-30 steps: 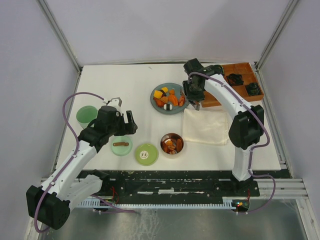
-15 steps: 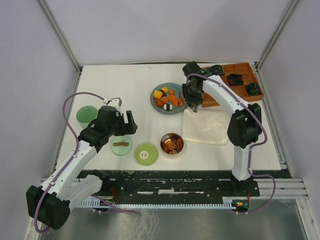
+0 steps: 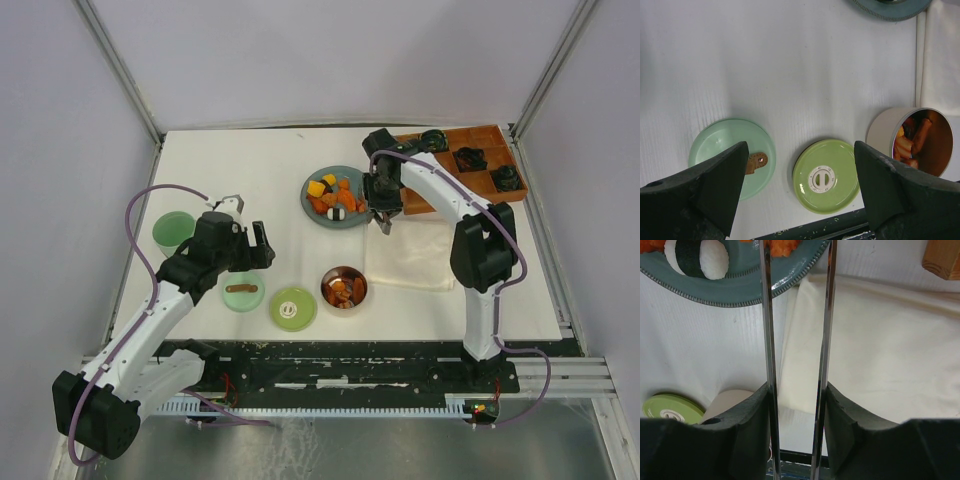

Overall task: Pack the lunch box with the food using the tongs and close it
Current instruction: Pick up the fake food from the plate, then place the fake food in the packing box.

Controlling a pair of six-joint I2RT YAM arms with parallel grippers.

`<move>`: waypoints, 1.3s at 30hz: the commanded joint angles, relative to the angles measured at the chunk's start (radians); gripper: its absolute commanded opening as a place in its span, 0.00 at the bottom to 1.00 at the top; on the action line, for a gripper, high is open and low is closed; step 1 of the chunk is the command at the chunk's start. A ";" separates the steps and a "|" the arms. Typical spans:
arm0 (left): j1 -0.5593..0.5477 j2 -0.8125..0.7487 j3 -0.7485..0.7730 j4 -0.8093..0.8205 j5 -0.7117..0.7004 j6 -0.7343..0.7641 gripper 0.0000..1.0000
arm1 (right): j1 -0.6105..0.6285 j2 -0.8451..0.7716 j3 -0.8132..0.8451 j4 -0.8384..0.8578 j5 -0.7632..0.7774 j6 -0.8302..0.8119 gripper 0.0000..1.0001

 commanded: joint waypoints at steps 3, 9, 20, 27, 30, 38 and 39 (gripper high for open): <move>0.004 -0.013 0.009 0.039 0.005 -0.015 0.92 | -0.003 -0.001 -0.023 0.072 -0.036 0.041 0.47; 0.006 -0.016 0.009 0.039 0.002 -0.015 0.92 | -0.017 -0.033 -0.063 0.121 -0.064 0.068 0.41; 0.005 -0.019 0.009 0.037 0.000 -0.015 0.92 | -0.032 -0.172 -0.139 0.177 -0.027 0.095 0.21; 0.005 -0.021 0.009 0.037 -0.001 -0.015 0.92 | -0.033 -0.273 -0.207 0.204 -0.060 0.115 0.17; 0.005 -0.021 0.009 0.038 -0.002 -0.014 0.92 | -0.034 -0.347 -0.258 0.228 -0.121 0.123 0.17; 0.005 -0.019 0.009 0.039 0.003 -0.014 0.92 | -0.030 -0.526 -0.350 0.205 -0.295 0.100 0.18; 0.004 -0.020 0.009 0.038 0.003 -0.014 0.92 | -0.026 -0.545 -0.365 0.201 -0.314 0.100 0.18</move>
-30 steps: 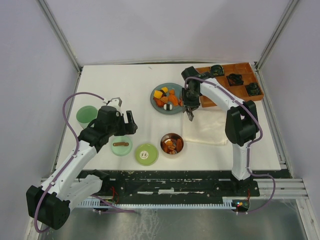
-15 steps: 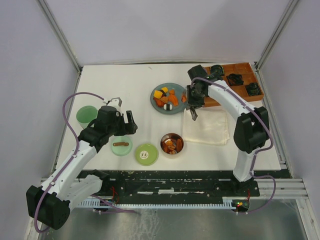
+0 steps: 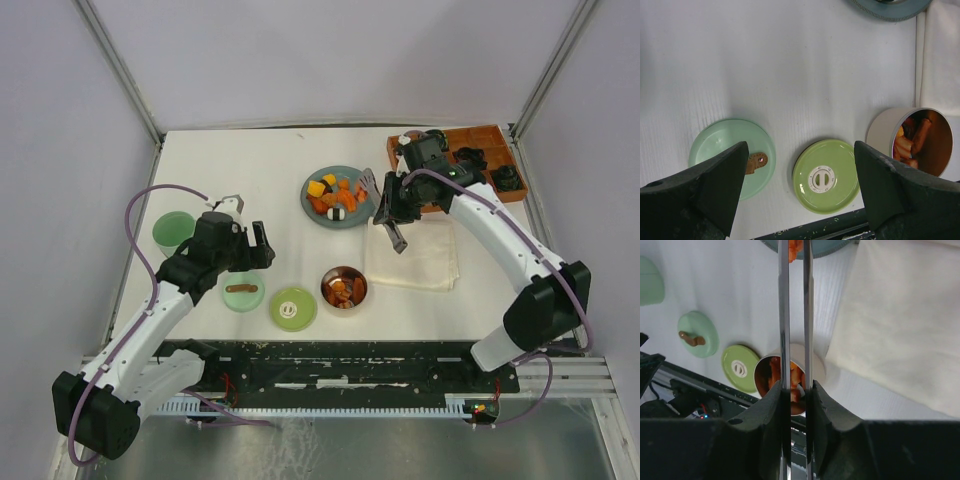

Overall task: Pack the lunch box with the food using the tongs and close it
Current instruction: Place the fake food in the packing box.

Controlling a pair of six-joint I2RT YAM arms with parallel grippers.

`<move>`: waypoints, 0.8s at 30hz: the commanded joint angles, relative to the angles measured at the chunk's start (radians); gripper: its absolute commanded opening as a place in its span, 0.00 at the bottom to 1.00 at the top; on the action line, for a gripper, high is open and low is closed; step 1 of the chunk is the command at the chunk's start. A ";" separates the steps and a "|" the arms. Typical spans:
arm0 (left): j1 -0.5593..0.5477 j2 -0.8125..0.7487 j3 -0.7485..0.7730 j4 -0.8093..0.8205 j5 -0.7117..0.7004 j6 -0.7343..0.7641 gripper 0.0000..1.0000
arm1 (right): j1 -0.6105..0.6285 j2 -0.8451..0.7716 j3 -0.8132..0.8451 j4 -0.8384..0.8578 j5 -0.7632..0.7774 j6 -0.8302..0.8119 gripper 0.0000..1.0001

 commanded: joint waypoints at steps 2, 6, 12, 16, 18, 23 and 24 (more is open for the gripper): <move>0.004 -0.018 0.009 0.037 -0.002 -0.015 0.92 | 0.018 -0.129 -0.045 0.021 -0.137 -0.011 0.19; 0.005 -0.019 0.009 0.038 -0.005 -0.014 0.92 | 0.059 -0.231 -0.156 0.012 -0.171 -0.002 0.19; 0.004 -0.014 0.009 0.039 0.007 -0.013 0.92 | 0.186 -0.373 -0.344 0.030 -0.175 0.103 0.20; 0.005 -0.013 0.009 0.042 0.015 -0.012 0.92 | 0.270 -0.424 -0.424 0.058 -0.168 0.173 0.21; 0.004 -0.012 0.008 0.042 0.017 -0.013 0.92 | 0.289 -0.440 -0.458 0.067 -0.150 0.200 0.21; 0.004 -0.019 0.007 0.044 0.017 -0.013 0.92 | 0.305 -0.437 -0.494 0.047 -0.136 0.196 0.22; 0.005 -0.019 0.007 0.043 0.017 -0.013 0.92 | 0.308 -0.428 -0.494 0.038 -0.131 0.191 0.22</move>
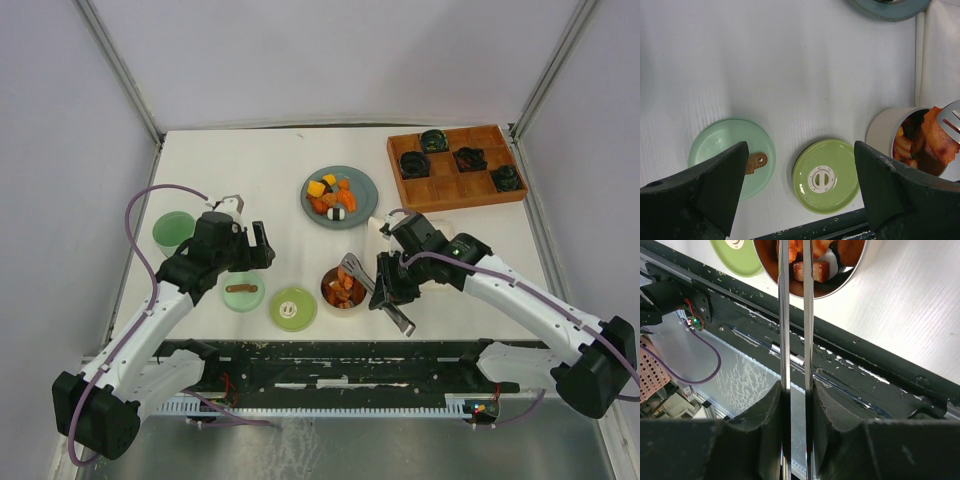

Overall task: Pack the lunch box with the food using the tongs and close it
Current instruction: Place the fake food in the packing box.

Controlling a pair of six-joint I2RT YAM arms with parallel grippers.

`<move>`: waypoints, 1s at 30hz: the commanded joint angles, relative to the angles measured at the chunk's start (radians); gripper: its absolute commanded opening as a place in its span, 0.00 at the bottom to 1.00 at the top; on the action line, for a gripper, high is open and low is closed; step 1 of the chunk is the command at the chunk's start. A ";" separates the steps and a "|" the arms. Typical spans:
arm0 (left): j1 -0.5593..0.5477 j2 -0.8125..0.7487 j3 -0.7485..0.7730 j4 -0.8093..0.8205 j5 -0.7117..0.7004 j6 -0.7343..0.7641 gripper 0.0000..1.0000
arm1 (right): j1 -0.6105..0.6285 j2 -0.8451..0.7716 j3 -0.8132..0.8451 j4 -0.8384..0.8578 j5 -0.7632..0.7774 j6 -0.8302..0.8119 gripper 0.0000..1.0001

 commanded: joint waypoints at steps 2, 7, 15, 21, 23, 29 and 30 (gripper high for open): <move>0.005 -0.021 0.007 0.044 0.015 -0.013 0.92 | 0.016 0.007 0.004 0.024 0.020 0.007 0.22; 0.004 -0.026 0.006 0.044 0.014 -0.013 0.92 | 0.033 0.032 -0.002 0.013 0.027 -0.002 0.23; 0.004 -0.027 0.007 0.044 0.015 -0.014 0.92 | 0.052 0.055 -0.025 0.029 0.030 0.003 0.26; 0.004 -0.029 0.007 0.044 0.014 -0.015 0.92 | 0.053 0.035 -0.001 -0.027 0.082 -0.028 0.41; 0.005 -0.029 0.007 0.044 0.014 -0.015 0.92 | 0.053 0.019 0.023 -0.052 0.127 -0.033 0.43; 0.004 -0.029 0.007 0.044 0.015 -0.015 0.92 | 0.053 0.010 0.076 -0.078 0.152 -0.039 0.47; 0.004 -0.029 0.007 0.044 0.014 -0.014 0.92 | 0.053 0.012 0.084 -0.087 0.157 -0.042 0.47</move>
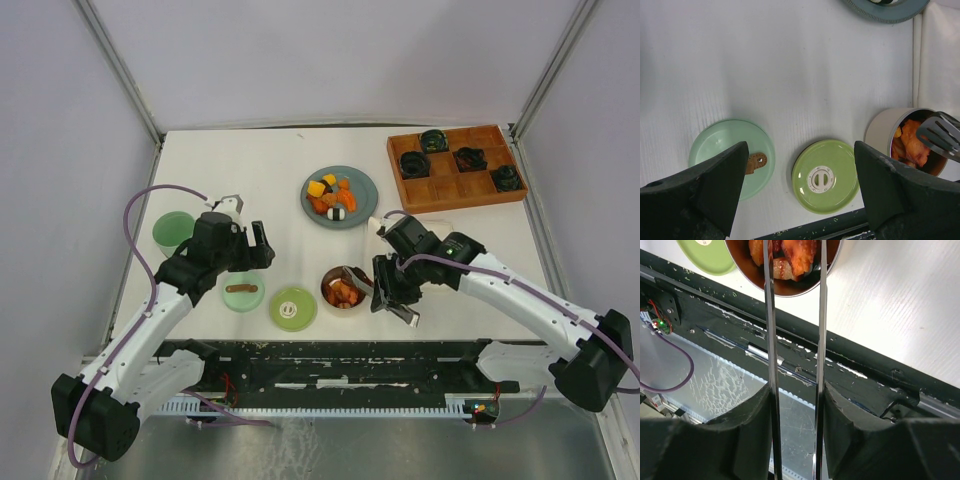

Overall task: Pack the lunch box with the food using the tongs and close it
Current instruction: Place the fake food in the packing box, then pick up the fake food from the plate.

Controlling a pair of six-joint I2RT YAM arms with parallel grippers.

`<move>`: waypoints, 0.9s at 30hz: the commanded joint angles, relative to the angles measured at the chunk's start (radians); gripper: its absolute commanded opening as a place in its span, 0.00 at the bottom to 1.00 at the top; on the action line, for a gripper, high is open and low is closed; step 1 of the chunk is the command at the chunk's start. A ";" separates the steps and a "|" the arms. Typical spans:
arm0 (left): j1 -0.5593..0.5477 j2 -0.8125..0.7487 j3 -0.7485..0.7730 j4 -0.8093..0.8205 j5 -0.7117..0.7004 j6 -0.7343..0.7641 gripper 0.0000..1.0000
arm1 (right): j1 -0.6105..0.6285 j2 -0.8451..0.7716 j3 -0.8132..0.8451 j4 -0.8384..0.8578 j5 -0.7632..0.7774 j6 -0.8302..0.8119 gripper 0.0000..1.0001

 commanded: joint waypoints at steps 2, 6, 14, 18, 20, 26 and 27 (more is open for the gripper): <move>0.004 -0.019 0.007 0.044 0.014 -0.015 0.92 | 0.002 -0.025 0.068 -0.029 0.047 -0.016 0.46; 0.005 -0.019 0.007 0.044 0.015 -0.014 0.92 | 0.002 -0.034 0.065 -0.030 0.025 -0.013 0.42; 0.004 -0.021 0.007 0.043 0.014 -0.015 0.92 | 0.003 -0.038 0.022 -0.050 -0.026 -0.014 0.42; 0.005 -0.018 0.007 0.044 0.014 -0.014 0.92 | 0.004 -0.031 0.006 -0.041 -0.041 -0.018 0.42; 0.005 -0.016 0.007 0.044 0.012 -0.014 0.92 | 0.004 -0.021 0.021 -0.067 -0.011 -0.030 0.41; 0.005 -0.012 0.007 0.043 0.013 -0.015 0.92 | 0.004 -0.046 0.103 -0.104 0.072 -0.045 0.44; 0.005 -0.012 0.007 0.044 0.013 -0.014 0.92 | 0.003 -0.051 0.118 -0.101 0.074 -0.045 0.44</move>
